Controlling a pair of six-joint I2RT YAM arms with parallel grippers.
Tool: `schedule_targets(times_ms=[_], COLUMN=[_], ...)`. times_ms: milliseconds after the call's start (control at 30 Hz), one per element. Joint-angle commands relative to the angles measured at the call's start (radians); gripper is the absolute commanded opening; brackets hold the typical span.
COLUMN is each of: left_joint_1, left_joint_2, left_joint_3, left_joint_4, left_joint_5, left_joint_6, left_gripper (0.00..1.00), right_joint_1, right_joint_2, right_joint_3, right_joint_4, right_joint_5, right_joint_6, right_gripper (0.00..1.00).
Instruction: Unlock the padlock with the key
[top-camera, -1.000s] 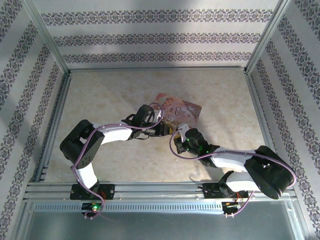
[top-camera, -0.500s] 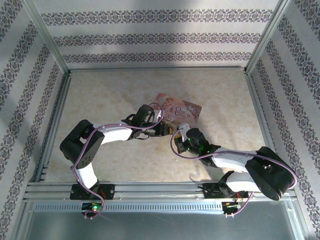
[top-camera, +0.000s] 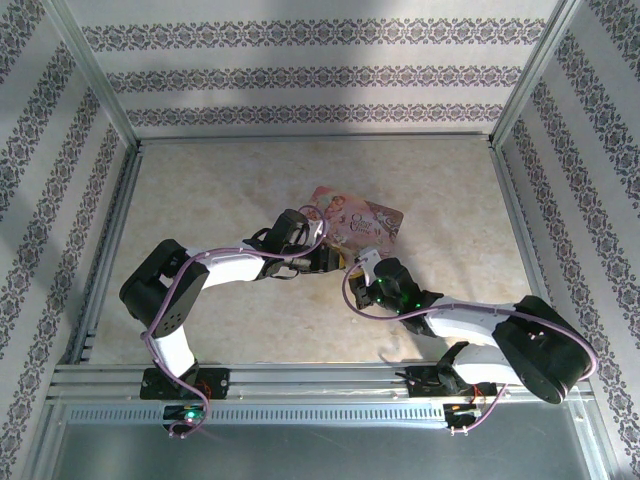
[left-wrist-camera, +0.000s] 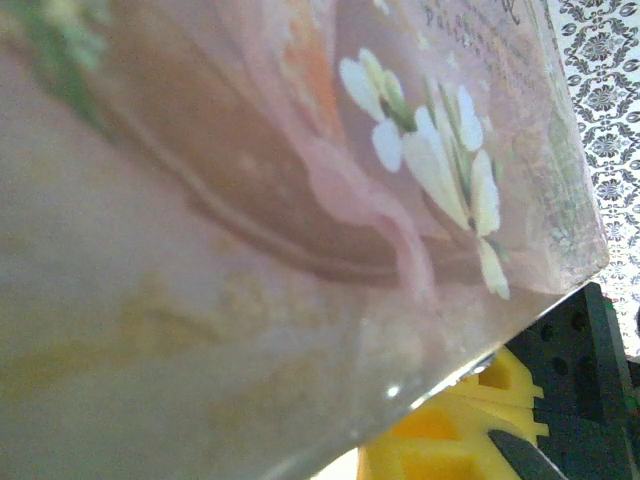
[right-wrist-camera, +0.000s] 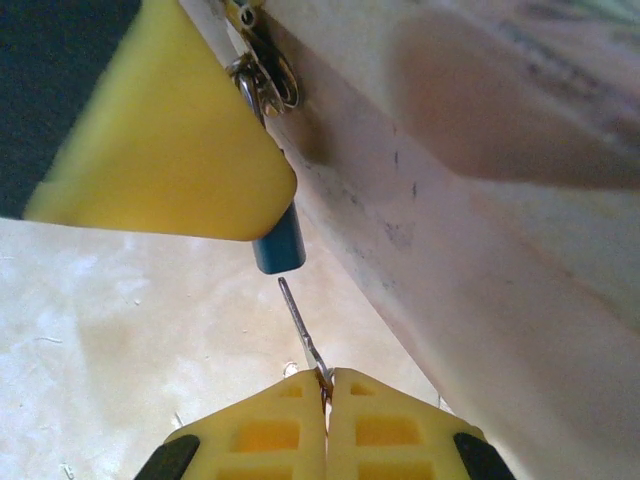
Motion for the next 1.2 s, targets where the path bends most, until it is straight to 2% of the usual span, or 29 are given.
schedule_targets(times_ms=[0,1167], left_joint_1=[-0.014,-0.014], left_joint_2=[-0.039,-0.036], left_joint_3=[0.015,0.007], left_joint_4=[0.02,0.035], left_joint_5=[0.021,0.025], left_joint_6=[-0.004,-0.017], left_gripper=[0.19,0.18], right_joint_1=[-0.008,0.003], right_joint_2=[-0.02,0.111], right_joint_3=[-0.009,0.042], right_joint_4=[0.026,0.246], right_joint_5=[-0.013,-0.011], right_joint_6=[0.019,0.049], right_gripper=[0.0,0.0])
